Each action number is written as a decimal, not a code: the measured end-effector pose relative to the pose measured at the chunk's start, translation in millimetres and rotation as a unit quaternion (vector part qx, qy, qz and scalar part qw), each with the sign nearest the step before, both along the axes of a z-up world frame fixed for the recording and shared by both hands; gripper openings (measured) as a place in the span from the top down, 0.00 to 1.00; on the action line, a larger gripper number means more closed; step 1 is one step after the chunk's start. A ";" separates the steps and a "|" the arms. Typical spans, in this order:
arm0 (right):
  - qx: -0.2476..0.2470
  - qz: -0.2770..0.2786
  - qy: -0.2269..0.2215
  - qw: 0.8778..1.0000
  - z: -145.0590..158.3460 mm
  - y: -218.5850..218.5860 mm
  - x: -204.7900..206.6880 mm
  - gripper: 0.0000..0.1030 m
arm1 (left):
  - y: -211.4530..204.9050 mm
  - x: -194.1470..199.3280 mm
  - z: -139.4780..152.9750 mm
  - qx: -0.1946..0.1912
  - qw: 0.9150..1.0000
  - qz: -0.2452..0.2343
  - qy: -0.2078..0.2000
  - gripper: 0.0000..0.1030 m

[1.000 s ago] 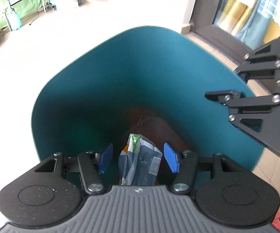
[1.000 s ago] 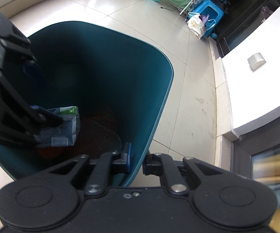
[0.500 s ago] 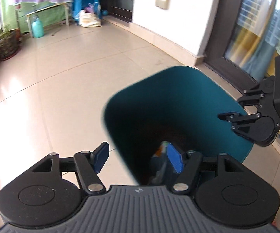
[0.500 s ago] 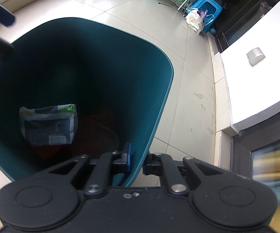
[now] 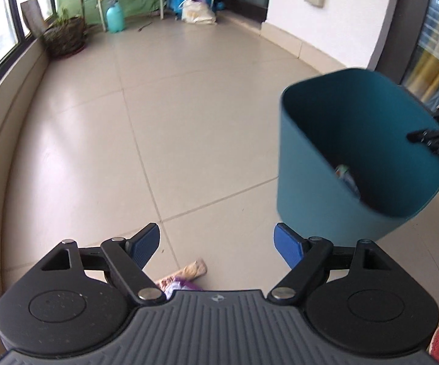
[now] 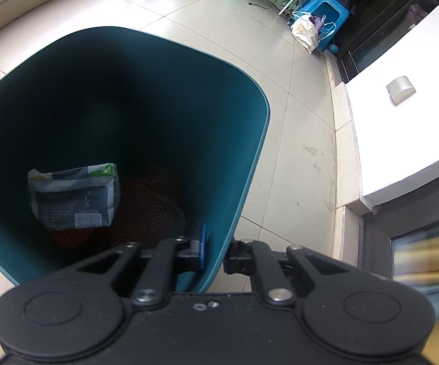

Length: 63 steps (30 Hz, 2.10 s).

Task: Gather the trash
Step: 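Withdraw the open left tool from the bin to the white cloth, then close the left tool on the crumpled white cloth, then carry the white cloth into the teal bin and open the left tool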

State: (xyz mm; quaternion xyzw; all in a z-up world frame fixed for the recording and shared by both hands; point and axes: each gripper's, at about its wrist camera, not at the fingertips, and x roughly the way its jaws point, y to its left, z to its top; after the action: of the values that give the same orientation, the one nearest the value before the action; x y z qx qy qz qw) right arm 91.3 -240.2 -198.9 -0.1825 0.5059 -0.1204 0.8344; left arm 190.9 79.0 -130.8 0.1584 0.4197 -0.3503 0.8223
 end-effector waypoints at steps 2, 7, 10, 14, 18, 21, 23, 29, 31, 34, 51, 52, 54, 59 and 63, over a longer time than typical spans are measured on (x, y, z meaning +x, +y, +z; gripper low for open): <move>0.001 -0.001 0.001 1.000 0.1 -0.4 -0.2 0.91 | 14.4 2.5 -15.7 0.000 1.000 0.010 0.014 0.20; 0.003 -0.007 0.004 1.000 0.2 -2.0 -0.3 0.90 | 37.3 5.3 -68.0 0.010 0.997 0.043 0.057 0.20; 0.004 -0.009 0.005 1.000 0.7 -0.6 0.0 0.90 | 42.1 0.1 -100.8 0.029 0.996 0.057 0.065 0.20; 0.003 -0.010 0.008 1.000 2.3 0.8 2.1 0.90 | 42.0 -8.0 -145.5 0.058 0.992 0.069 0.089 0.20; 0.001 -0.008 0.009 1.000 2.8 1.6 3.1 0.90 | 42.9 -9.4 -177.4 0.075 0.987 0.090 0.111 0.20; 0.000 -0.008 0.010 1.000 2.8 1.2 3.4 0.90 | 49.8 -17.4 -195.4 0.072 0.984 0.107 0.125 0.20; 0.000 -0.008 0.011 1.000 2.4 0.7 3.4 0.90 | 46.7 -19.4 -207.2 0.086 0.983 0.113 0.121 0.20; -0.005 -0.007 0.014 1.000 1.6 3.2 4.1 0.90 | 38.2 -22.9 -228.1 0.124 0.980 0.113 0.109 0.20; -0.006 -0.007 0.014 1.000 1.6 3.7 4.2 0.90 | 37.5 -22.1 -236.1 0.132 0.978 0.118 0.112 0.20; -0.007 -0.005 0.015 1.000 1.3 4.5 4.1 0.90 | 38.3 -22.2 -247.2 0.142 0.975 0.126 0.115 0.23; -0.004 -0.006 0.013 1.000 1.8 3.0 3.1 0.90 | 42.3 -24.4 -228.1 0.094 0.974 0.154 0.138 0.71; -0.003 -0.006 0.013 1.000 1.9 2.6 2.9 0.90 | 42.2 -24.9 -221.5 0.084 0.975 0.156 0.137 0.71; -0.002 -0.006 0.012 1.000 2.3 1.8 2.7 0.90 | 43.2 -25.2 -208.8 0.064 0.976 0.159 0.136 0.72; -0.001 -0.006 0.012 1.000 2.9 1.8 2.8 0.90 | 36.6 -23.6 -165.2 0.033 0.980 0.152 0.123 0.72; 0.001 -0.007 0.008 1.000 3.9 1.0 2.7 0.91 | 24.5 -19.8 -120.3 0.010 0.986 0.132 0.102 0.72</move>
State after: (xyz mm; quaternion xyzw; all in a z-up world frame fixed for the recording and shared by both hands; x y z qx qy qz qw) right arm 93.9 -239.2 -195.1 -0.1792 0.5141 -0.1238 0.8296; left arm 171.2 103.6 -251.0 0.0732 0.5223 -0.2488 0.8124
